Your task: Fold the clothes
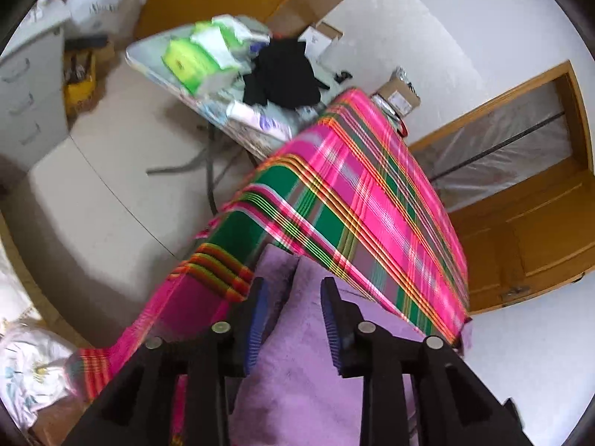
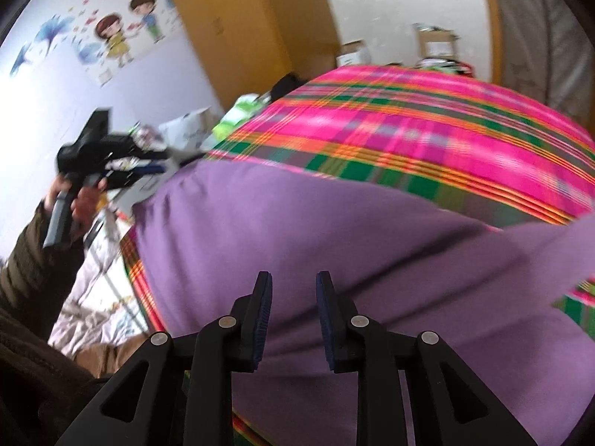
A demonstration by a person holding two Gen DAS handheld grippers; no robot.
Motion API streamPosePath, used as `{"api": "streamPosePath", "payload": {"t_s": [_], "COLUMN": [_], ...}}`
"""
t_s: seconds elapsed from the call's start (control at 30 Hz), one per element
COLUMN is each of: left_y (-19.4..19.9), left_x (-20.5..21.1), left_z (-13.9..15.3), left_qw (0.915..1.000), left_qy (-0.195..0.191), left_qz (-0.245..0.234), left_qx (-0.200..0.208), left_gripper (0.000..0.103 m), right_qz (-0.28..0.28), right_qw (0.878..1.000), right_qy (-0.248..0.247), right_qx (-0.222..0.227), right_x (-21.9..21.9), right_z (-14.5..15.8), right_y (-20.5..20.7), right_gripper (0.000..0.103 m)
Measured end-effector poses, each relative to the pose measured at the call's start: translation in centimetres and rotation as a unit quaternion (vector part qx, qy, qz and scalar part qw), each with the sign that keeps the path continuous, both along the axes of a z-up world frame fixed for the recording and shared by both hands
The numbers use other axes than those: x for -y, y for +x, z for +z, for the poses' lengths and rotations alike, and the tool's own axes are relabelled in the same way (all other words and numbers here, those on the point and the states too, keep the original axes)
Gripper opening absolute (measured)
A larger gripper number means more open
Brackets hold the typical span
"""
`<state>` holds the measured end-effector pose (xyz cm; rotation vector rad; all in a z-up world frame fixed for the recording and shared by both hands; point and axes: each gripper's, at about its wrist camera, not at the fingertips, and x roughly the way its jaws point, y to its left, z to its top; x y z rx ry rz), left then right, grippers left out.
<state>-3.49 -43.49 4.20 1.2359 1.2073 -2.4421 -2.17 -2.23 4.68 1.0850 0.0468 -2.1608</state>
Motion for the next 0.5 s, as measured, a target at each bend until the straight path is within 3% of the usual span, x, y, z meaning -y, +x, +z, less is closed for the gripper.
{"api": "streamPosePath", "payload": {"t_s": [0.3,0.5], "left_y": [1.4,0.4], "left_x": [-6.6,-14.0], "left_z": [1.2,1.0], "left_qw": [0.9969,0.9802], "left_qy": [-0.032,-0.076], "left_qz": [-0.07,-0.183], "left_qx": [-0.017,-0.01], "left_gripper": [0.032,0.032], "right_qz": [-0.112,-0.173], "right_qw": [0.993,0.984], "right_qy": [0.01,0.008], "right_qx": [-0.029,-0.028], "right_x": [-6.7,-11.2], "right_z": [0.4,-0.2], "right_y": [0.3,0.8], "right_gripper": [0.026,0.026]}}
